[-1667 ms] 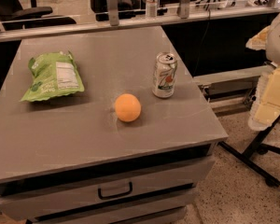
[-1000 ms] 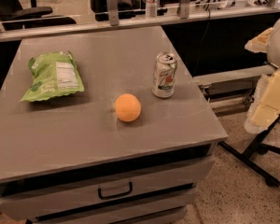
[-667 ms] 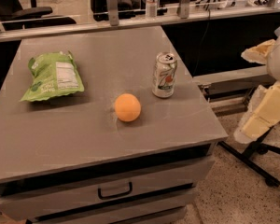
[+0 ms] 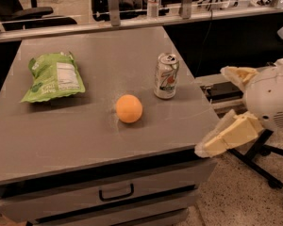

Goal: Move orange near green rice chip bag

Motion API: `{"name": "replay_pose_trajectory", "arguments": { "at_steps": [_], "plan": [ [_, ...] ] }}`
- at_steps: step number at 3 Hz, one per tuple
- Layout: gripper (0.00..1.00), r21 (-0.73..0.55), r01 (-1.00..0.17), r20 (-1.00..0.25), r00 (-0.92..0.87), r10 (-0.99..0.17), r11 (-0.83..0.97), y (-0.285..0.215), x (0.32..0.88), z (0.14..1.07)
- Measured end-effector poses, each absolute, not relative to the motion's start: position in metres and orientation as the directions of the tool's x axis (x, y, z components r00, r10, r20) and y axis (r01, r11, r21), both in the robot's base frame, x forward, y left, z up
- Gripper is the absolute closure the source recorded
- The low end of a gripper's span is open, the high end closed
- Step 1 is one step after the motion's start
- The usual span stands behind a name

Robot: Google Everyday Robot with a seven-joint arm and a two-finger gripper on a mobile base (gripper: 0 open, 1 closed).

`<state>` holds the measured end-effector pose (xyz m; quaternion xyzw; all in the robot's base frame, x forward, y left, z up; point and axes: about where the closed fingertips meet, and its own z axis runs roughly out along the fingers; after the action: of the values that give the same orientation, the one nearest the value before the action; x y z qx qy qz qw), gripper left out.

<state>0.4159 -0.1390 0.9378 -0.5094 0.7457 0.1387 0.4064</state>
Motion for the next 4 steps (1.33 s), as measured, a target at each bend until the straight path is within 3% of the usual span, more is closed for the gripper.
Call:
{"name": "replay_pose_trajectory", "arguments": {
  "at_steps": [2, 4],
  "plan": [
    [0.0, -0.164, -0.83, -0.831, -0.175, -0.529, 0.533, -0.103, 0.412, 0.932],
    [0.0, -0.162, -0.822, -0.826, -0.189, -0.53, 0.546, -0.089, 0.412, 0.915]
  ]
}}
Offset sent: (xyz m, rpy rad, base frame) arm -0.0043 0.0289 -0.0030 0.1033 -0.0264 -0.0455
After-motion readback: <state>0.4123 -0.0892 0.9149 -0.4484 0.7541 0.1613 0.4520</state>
